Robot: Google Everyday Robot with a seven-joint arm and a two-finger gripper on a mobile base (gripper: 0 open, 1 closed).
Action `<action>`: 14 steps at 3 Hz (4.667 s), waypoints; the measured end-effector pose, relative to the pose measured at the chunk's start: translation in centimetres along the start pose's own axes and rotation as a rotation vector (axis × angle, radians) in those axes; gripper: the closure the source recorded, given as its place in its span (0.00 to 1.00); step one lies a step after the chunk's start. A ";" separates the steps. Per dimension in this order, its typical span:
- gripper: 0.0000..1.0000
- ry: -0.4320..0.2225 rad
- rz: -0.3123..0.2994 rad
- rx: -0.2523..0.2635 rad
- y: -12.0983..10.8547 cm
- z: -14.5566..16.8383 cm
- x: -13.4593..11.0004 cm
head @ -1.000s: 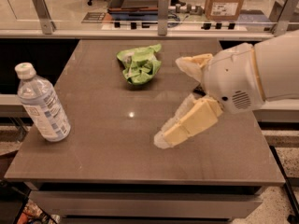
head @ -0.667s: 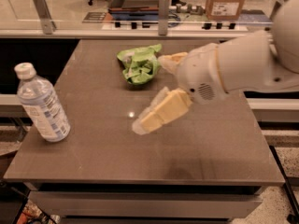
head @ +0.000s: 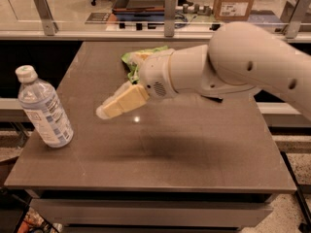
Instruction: Pick blue plastic bottle
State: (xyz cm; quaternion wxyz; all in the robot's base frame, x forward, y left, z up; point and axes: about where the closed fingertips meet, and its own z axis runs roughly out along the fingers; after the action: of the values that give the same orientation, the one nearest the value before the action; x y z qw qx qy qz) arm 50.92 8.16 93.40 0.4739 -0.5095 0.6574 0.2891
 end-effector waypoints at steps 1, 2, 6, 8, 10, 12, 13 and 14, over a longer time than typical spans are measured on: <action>0.00 -0.119 -0.007 0.023 0.1 4.0 -1.7; 0.00 -0.233 -0.030 0.006 1.2 7.2 -4.2; 0.17 -0.392 0.072 -0.198 10.3 12.1 -5.6; 0.65 -0.394 0.068 -0.206 10.7 12.3 -5.9; 1.00 -0.394 0.064 -0.211 11.0 12.4 -6.1; 1.00 -0.468 0.051 -0.251 10.3 11.2 -7.3; 1.00 -0.527 0.011 -0.256 9.1 8.3 -9.1; 1.00 -0.536 -0.034 -0.233 7.4 5.6 -11.0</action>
Offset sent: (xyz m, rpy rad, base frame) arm 0.0164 0.1253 0.0171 0.3322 -0.1553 0.0664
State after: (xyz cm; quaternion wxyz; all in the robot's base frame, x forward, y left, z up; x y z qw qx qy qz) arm 46.07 19.64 100.61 0.5737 -0.4768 0.4627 0.4790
